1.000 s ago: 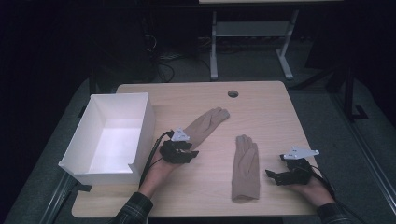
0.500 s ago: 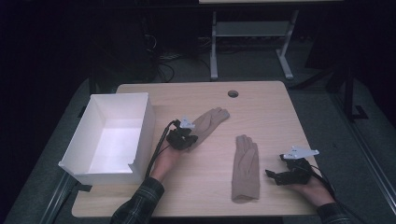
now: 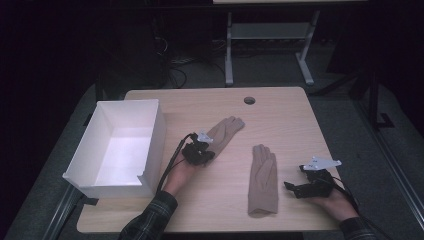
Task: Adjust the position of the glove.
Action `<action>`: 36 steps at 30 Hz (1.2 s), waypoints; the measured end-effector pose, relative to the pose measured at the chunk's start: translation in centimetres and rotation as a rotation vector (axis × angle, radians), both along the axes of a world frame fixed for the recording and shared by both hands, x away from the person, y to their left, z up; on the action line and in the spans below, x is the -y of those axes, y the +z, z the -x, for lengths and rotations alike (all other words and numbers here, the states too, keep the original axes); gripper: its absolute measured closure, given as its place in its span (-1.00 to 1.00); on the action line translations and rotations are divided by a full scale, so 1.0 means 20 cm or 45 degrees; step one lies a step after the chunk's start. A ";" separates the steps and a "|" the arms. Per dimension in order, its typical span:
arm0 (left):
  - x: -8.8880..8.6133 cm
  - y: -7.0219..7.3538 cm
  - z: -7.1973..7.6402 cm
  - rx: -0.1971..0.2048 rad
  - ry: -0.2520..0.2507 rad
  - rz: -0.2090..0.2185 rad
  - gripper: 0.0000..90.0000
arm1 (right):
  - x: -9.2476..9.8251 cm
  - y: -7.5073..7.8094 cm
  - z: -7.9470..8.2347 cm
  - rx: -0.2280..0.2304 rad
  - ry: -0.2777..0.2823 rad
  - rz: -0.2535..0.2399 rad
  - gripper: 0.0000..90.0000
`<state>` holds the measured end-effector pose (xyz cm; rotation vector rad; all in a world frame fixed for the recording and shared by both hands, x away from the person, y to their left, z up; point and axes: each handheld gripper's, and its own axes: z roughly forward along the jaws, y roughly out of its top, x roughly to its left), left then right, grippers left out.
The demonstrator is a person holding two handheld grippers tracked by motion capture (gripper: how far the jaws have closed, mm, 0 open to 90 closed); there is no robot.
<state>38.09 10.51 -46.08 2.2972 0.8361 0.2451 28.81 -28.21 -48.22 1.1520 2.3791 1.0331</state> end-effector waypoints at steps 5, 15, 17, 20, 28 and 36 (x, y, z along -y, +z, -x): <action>0.01 0.00 0.06 -0.034 -0.059 0.010 1.00 | 0.00 0.00 0.00 0.006 0.002 0.002 -0.77; 0.02 0.01 0.20 -0.090 -0.146 0.028 1.00 | 0.00 0.00 0.00 -0.002 -0.003 -0.002 -0.77; 0.02 0.01 0.23 -0.110 -0.163 0.038 1.00 | 0.00 0.00 0.00 -0.001 -0.001 0.000 -0.77; 0.03 0.01 0.30 -0.134 -0.207 0.040 1.00 | 0.00 0.00 0.00 -0.001 -0.001 -0.001 -0.77; 0.07 0.03 0.36 -0.134 -0.263 0.028 0.99 | 0.00 0.00 0.00 0.004 -0.001 0.001 -0.77; 0.03 0.10 0.27 -0.051 -0.157 0.090 0.99 | 0.00 0.00 0.00 0.004 -0.001 -0.001 -0.77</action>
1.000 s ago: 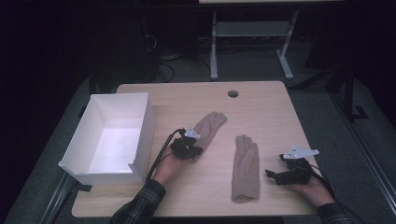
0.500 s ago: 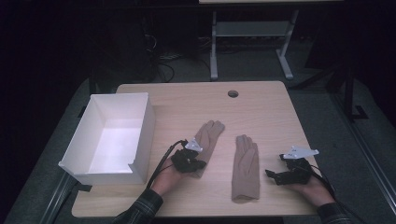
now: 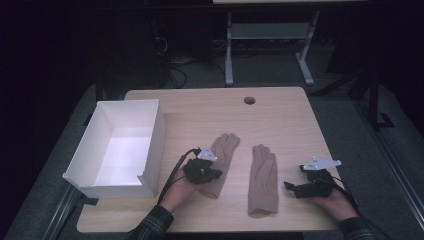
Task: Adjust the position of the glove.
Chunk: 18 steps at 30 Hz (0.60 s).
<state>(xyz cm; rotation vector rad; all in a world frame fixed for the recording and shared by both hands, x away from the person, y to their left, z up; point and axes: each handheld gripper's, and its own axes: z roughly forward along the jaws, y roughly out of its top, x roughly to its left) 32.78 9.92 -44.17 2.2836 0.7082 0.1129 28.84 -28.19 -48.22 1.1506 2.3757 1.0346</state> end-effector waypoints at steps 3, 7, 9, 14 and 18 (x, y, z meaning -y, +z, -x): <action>-0.02 0.02 -0.05 0.017 0.053 0.004 0.99 | 0.00 0.00 0.00 -0.001 0.000 0.000 -0.77; -0.06 0.00 -0.14 0.041 0.150 -0.006 0.98 | 0.00 0.00 0.00 0.000 0.000 -0.001 -0.77; -0.10 -0.02 -0.18 0.042 0.196 -0.006 0.90 | 0.00 0.00 0.00 0.001 0.000 -0.003 -0.77; -0.14 -0.05 -0.23 0.035 0.258 0.003 0.69 | 0.00 0.00 0.00 0.001 0.001 -0.002 -0.77; -0.16 -0.07 -0.25 0.024 0.278 0.001 0.51 | 0.00 0.00 0.00 0.000 0.002 0.000 -0.77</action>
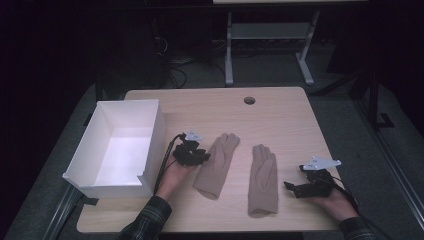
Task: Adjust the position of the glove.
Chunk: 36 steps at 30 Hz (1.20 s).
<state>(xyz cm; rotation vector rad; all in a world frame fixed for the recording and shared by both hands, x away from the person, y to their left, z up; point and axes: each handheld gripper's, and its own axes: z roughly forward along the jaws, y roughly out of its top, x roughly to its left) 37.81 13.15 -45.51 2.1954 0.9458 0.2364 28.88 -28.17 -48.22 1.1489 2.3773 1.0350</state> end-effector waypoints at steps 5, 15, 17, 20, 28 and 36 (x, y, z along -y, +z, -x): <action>0.02 -0.03 0.00 -0.016 -0.001 -0.020 0.46 | 0.00 0.00 0.00 0.002 -0.001 -0.003 -0.77; 0.03 -0.04 0.00 -0.081 -0.009 0.007 0.77 | -0.01 0.00 0.00 -0.001 -0.005 0.000 -0.80; 0.03 -0.04 -0.01 -0.091 -0.011 0.015 0.90 | -0.01 0.00 0.00 0.000 -0.006 0.001 -0.80; 0.02 -0.03 -0.01 -0.101 -0.011 0.028 0.96 | -0.01 0.00 0.00 -0.005 -0.004 0.000 -0.79; -0.02 0.05 0.00 -0.123 -0.037 0.166 0.96 | -0.02 0.06 0.00 -0.047 0.113 -0.031 0.46; -0.03 0.11 0.03 -0.136 -0.082 0.236 0.96 | -0.10 0.09 -0.05 -0.092 0.191 -0.082 1.00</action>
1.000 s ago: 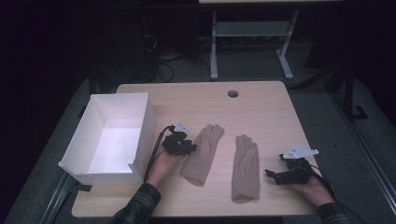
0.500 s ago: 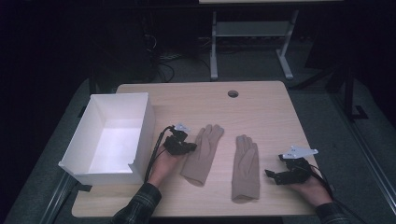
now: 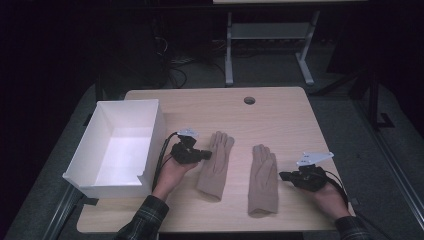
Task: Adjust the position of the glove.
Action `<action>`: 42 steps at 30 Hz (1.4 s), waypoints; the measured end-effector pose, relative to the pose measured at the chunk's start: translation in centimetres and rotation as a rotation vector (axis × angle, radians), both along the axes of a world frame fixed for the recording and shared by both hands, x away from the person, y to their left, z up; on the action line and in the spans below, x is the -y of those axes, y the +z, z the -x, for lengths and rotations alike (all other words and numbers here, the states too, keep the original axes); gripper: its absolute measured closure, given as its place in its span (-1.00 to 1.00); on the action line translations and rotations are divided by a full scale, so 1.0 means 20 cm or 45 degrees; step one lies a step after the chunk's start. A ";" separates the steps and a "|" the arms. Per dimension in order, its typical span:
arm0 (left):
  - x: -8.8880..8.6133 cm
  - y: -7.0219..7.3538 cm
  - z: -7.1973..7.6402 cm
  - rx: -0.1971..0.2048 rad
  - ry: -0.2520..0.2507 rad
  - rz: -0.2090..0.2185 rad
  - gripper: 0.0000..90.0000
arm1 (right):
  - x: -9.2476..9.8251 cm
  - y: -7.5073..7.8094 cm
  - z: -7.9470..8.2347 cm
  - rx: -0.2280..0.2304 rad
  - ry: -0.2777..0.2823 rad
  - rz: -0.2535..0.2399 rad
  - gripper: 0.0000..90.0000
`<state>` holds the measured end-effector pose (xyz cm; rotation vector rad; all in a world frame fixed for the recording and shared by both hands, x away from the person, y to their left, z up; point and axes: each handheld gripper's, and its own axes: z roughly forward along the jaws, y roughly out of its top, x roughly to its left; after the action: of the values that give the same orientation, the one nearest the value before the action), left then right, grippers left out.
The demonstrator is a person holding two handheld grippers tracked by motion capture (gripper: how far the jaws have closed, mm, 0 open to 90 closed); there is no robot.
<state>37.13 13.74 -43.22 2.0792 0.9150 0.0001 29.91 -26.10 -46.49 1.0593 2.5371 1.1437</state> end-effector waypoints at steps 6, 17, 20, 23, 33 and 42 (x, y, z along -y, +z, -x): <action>0.00 0.01 0.01 -0.028 -0.043 0.022 0.96 | -0.07 0.00 -0.02 -0.004 0.045 0.002 1.00; 0.04 0.04 0.05 -0.033 -0.099 0.054 0.96 | -0.15 0.00 -0.03 -0.017 0.081 0.004 1.00; 0.04 0.05 0.05 -0.030 -0.103 0.058 0.96 | -0.18 0.00 -0.04 -0.009 0.099 0.008 1.00; 0.05 0.05 0.04 -0.024 -0.106 0.071 0.96 | -0.23 0.00 -0.05 -0.006 0.126 0.009 1.00; 0.11 0.07 0.04 -0.020 -0.147 0.085 0.96 | -0.33 0.00 -0.07 -0.009 0.163 0.010 1.00; 0.18 0.07 0.04 -0.025 -0.172 0.113 0.96 | -0.37 0.00 -0.07 -0.011 0.180 0.008 1.00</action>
<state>36.42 10.19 -41.82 2.0576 0.7712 -0.1298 31.26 -18.75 -46.55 0.8978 2.6571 1.1663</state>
